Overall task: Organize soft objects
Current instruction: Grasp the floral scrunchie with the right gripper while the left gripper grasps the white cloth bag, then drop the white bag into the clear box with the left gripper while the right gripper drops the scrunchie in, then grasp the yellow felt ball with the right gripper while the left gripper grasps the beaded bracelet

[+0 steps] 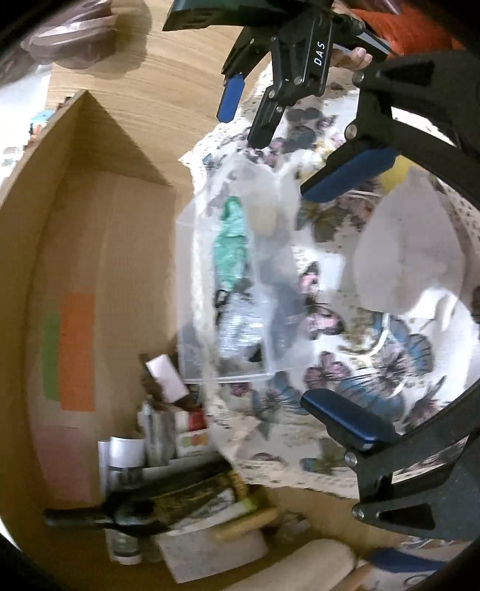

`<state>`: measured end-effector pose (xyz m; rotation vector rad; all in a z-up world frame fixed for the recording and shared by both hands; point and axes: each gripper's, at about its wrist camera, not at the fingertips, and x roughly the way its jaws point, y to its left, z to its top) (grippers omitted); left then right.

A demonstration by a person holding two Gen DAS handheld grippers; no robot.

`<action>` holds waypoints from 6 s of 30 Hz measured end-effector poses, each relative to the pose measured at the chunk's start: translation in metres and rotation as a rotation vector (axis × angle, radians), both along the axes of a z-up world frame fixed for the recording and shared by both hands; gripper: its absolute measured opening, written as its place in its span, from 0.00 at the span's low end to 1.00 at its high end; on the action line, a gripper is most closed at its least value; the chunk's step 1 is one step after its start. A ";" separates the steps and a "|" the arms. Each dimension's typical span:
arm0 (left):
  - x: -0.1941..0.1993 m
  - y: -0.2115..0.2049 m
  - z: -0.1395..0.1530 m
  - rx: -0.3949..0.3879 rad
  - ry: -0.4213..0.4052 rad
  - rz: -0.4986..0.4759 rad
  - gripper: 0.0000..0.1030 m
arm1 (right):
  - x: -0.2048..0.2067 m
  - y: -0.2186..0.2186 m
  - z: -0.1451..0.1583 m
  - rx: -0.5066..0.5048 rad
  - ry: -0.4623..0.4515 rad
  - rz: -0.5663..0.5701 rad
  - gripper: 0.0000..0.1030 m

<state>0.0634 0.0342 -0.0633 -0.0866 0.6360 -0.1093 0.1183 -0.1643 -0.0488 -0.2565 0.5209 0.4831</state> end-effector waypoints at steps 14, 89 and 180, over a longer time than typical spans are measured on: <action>-0.014 -0.008 -0.058 -0.009 0.135 0.004 0.97 | -0.008 -0.004 -0.073 -0.003 0.226 -0.006 0.77; 0.147 -0.004 0.002 -0.013 0.072 0.043 0.13 | 0.119 0.051 -0.013 -0.001 0.130 -0.009 0.17; -0.030 -0.006 -0.033 0.011 0.043 -0.013 0.05 | -0.030 0.018 -0.038 0.129 0.161 0.095 0.33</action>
